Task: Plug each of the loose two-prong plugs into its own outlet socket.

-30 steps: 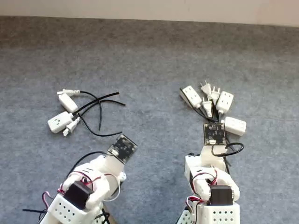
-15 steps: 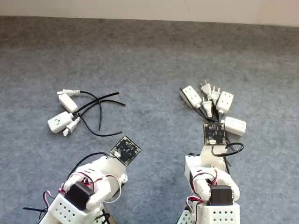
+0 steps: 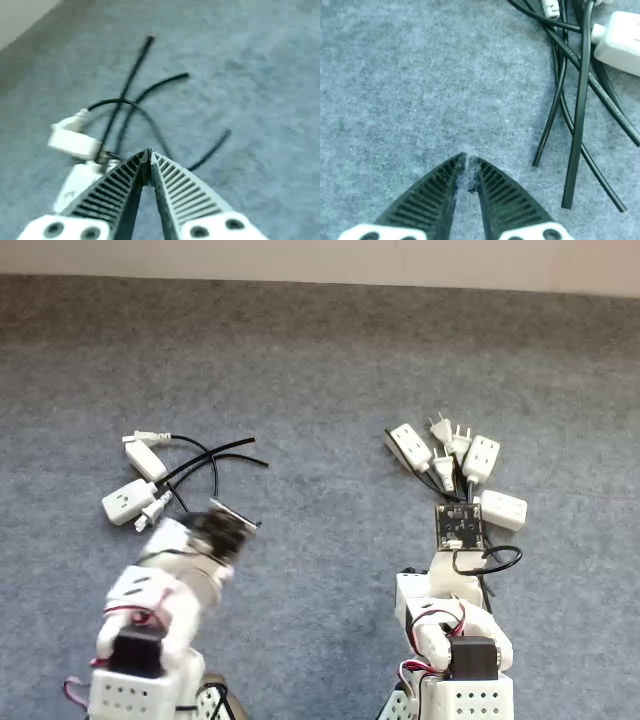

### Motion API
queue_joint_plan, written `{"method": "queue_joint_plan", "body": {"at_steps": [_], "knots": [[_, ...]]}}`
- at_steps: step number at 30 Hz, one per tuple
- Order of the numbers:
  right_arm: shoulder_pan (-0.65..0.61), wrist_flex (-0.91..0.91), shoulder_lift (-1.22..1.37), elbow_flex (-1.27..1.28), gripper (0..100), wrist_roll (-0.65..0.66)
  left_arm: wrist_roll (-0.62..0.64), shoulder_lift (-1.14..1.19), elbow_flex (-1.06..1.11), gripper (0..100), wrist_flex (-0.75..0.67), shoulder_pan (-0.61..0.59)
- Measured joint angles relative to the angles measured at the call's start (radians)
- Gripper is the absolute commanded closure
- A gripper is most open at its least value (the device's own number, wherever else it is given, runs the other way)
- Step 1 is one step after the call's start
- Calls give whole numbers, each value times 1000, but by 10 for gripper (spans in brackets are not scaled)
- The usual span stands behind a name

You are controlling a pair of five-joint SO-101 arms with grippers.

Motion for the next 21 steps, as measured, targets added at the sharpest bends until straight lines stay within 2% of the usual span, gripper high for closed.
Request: {"method": "queue_joint_plan", "body": {"at_steps": [5, 9, 11, 16, 21], "knots": [[0, 0, 0, 0, 991, 0, -3, 0, -149, 970, -14, -169], [0, 0, 0, 0, 991, 0, 51, 32, -273, 834, -14, -275], [0, 0, 0, 0, 991, 0, 94, 100, -342, 803, -14, -313], [0, 0, 0, 0, 991, 0, 195, 419, -543, 815, 2, -344], [0, 0, 0, 0, 991, 0, 279, 841, -822, 813, 120, -348]]}}
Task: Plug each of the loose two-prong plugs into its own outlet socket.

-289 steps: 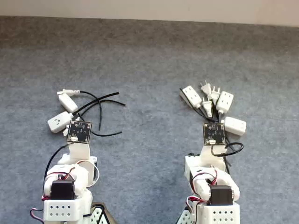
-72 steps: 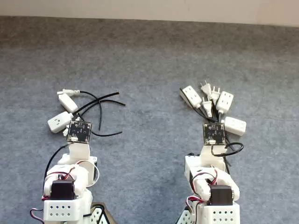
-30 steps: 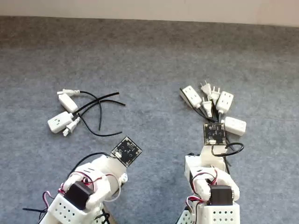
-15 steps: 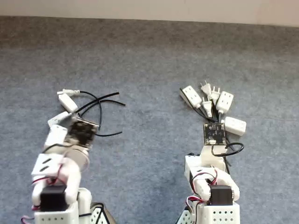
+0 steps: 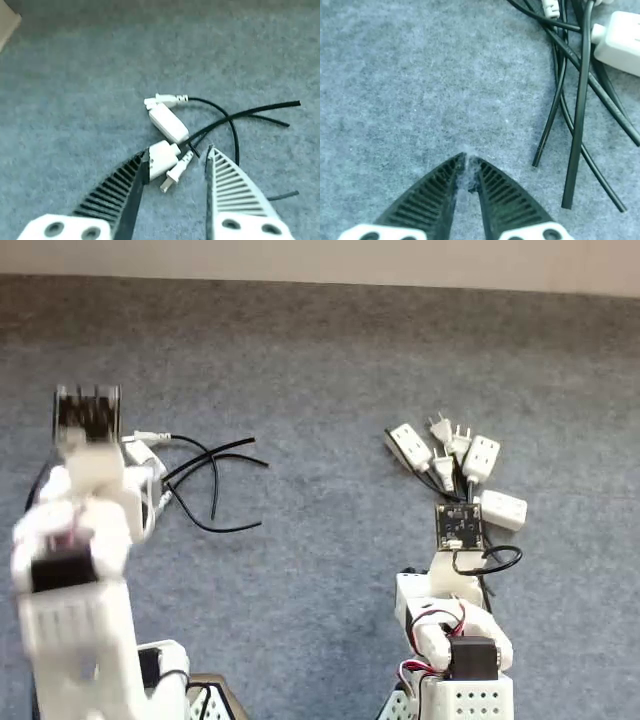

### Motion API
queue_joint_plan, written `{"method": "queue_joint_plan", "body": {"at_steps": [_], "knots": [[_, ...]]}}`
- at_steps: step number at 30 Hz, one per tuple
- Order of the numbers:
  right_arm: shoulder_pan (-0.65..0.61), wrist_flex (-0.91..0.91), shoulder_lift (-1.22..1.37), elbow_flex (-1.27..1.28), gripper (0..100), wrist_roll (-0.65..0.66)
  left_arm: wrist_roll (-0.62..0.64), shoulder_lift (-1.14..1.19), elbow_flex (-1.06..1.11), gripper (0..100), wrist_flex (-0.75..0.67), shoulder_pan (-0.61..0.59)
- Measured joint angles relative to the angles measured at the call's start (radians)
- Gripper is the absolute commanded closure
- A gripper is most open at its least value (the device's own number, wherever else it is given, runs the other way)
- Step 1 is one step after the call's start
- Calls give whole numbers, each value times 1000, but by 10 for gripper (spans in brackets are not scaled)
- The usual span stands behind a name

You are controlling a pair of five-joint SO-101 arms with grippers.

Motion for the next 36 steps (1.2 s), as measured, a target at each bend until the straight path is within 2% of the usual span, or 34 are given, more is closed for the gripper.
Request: {"method": "queue_joint_plan", "body": {"at_steps": [8, 14, 21, 26, 36], "knots": [[0, 0, 0, 0, 991, 0, 140, 605, -434, 811, 198, 0], [0, 0, 0, 0, 991, 0, 262, 921, -658, 811, 273, 0], [0, 0, 0, 0, 991, 0, 420, 1135, -793, 811, 279, -38], [0, 0, 0, 0, 991, 0, 488, 1250, -839, 813, 279, -41], [0, 0, 0, 0, 991, 0, 517, 1498, -984, 815, 249, -41]]}}
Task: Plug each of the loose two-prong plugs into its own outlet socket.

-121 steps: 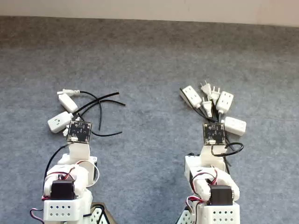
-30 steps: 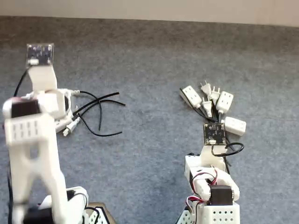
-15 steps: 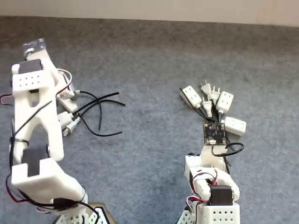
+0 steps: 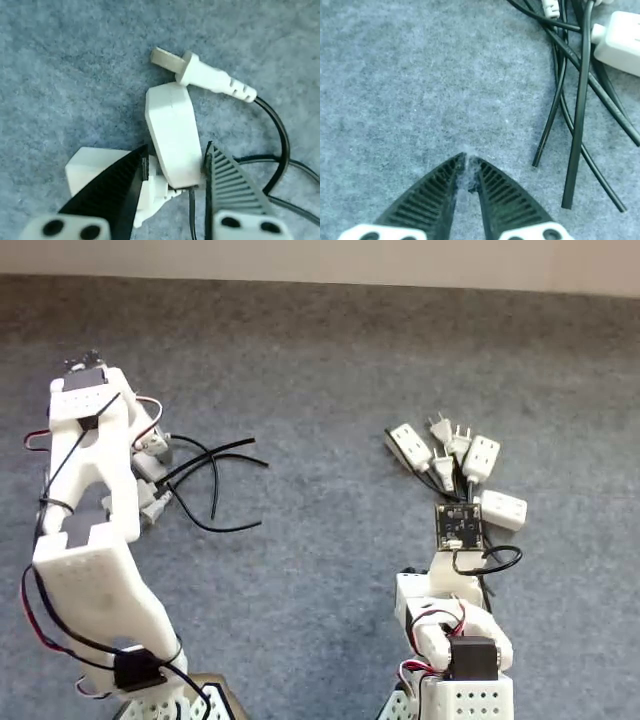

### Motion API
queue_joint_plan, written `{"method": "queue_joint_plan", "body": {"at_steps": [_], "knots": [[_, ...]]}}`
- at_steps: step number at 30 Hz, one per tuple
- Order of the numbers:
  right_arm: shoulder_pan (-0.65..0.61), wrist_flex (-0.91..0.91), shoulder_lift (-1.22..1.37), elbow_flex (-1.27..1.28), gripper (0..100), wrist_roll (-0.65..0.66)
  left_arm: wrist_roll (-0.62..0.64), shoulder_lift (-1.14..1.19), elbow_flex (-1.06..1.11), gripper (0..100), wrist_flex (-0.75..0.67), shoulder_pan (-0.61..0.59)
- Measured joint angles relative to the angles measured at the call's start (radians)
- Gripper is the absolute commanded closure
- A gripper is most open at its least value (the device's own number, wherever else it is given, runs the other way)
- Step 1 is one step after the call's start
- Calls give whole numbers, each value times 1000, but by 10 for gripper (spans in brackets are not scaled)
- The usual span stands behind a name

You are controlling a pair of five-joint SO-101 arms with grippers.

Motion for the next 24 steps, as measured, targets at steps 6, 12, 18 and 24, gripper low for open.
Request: {"method": "queue_joint_plan", "body": {"at_steps": [6, 12, 18, 24], "knots": [[0, 0, 0, 0, 991, 0, 0, 77, -78, 925, 0, -3], [0, 0, 0, 0, 991, 0, 6, 95, -109, 982, 0, -9], [0, 0, 0, 0, 991, 0, -41, 97, -158, 994, 55, -9], [0, 0, 0, 0, 991, 0, -190, 97, -394, 994, 229, -9]]}}
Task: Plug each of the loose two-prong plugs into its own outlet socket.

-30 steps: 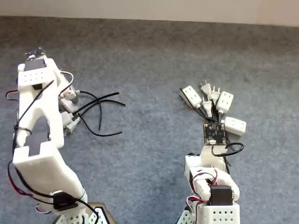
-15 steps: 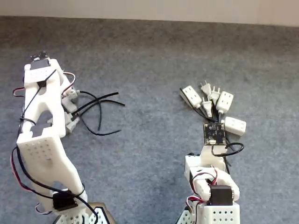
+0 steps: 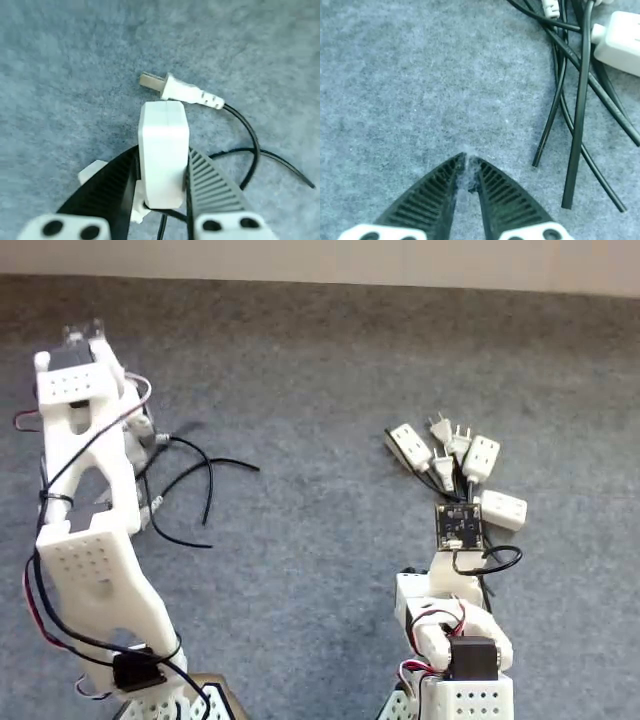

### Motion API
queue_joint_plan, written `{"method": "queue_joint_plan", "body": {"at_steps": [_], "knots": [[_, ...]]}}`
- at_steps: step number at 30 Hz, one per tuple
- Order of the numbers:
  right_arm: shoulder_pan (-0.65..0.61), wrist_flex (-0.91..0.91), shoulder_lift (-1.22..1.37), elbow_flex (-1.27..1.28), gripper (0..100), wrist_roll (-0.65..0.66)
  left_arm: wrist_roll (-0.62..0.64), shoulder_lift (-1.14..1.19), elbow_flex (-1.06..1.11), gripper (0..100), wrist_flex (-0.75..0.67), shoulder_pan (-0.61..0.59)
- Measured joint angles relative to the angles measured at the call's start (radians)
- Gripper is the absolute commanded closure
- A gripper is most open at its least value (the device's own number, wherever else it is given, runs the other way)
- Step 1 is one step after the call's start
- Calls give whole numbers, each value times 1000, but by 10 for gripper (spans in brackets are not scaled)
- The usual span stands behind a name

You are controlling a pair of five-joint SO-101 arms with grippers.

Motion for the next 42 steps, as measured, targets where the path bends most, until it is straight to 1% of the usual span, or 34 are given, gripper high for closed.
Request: {"method": "queue_joint_plan", "body": {"at_steps": [3, 6, 11, 16, 18, 20, 25, 28, 30, 33, 35, 39, 42], "knots": [[0, 0, 0, 0, 991, 0, -74, 0, -163, 994, 100, 15], [0, 0, 0, 0, 991, 0, -141, -2, -270, 994, 135, 38], [0, 0, 0, 0, 991, 0, -269, -46, -307, 994, 147, 104], [0, 0, 0, 0, 991, 0, -370, -226, -308, 994, 149, 235], [0, 0, 0, 0, 991, 0, -390, -305, -308, 994, 117, 282], [0, 0, 0, 0, 991, 0, -396, -382, -308, 994, 54, 310], [0, 0, 0, 0, 991, 0, -399, -528, -315, 993, -101, 310], [0, 0, 0, 0, 991, 0, -399, -583, -315, 993, -114, 311], [0, 0, 0, 0, 991, 0, -408, -612, -316, 994, -81, 315], [0, 0, 0, 0, 991, 0, -486, -635, -316, 994, 60, 354], [0, 0, 0, 0, 991, 0, -525, -649, -269, 993, 144, 387], [0, 0, 0, 0, 991, 0, -555, -684, -68, 993, 167, 419], [0, 0, 0, 0, 991, 0, -635, -712, 104, 993, 167, 509]]}}
